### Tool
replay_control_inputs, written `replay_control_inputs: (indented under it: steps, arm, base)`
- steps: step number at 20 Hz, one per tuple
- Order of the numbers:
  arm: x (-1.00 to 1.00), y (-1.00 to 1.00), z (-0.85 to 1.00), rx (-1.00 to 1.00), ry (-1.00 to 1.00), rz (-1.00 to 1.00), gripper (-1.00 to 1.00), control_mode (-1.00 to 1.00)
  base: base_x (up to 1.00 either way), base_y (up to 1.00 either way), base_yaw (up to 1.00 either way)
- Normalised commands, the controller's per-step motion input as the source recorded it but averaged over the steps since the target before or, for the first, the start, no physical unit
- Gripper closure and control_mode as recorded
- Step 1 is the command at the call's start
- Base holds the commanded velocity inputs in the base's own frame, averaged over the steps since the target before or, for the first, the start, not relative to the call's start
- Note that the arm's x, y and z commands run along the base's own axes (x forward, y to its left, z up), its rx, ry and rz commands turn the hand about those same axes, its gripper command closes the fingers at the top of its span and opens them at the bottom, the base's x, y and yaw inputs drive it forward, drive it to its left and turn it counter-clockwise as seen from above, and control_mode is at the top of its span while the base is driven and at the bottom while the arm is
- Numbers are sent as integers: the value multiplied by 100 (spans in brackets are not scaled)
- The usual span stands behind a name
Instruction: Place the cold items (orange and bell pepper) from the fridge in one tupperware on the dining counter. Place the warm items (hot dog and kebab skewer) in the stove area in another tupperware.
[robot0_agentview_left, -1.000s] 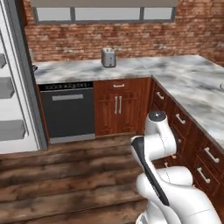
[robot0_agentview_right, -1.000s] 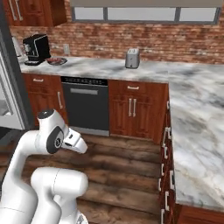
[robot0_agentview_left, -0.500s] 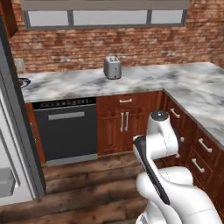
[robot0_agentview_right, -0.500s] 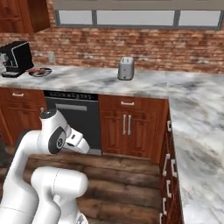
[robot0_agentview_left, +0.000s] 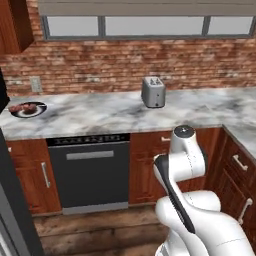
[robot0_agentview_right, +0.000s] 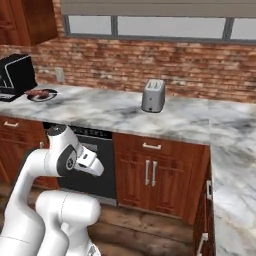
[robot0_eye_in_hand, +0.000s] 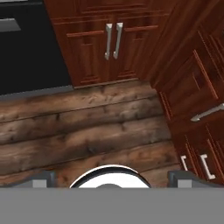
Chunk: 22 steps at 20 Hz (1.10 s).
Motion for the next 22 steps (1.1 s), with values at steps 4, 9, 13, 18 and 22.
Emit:
replay_control_inputs:
  steps: [4,9,13,18,22]
  arm:
    - [0,0,0,0,0,0,-100,100]
    - [0,0,0,0,0,0,-100,100]
    - [0,0,0,0,0,0,-100,100]
    - [0,0,0,0,0,0,-100,100]
    - [0,0,0,0,0,0,-100,100]
  base:
    - [97,1,35]
    - [63,9,41]
    - [23,24,50]
    - [18,18,52]
    - [36,9,50]
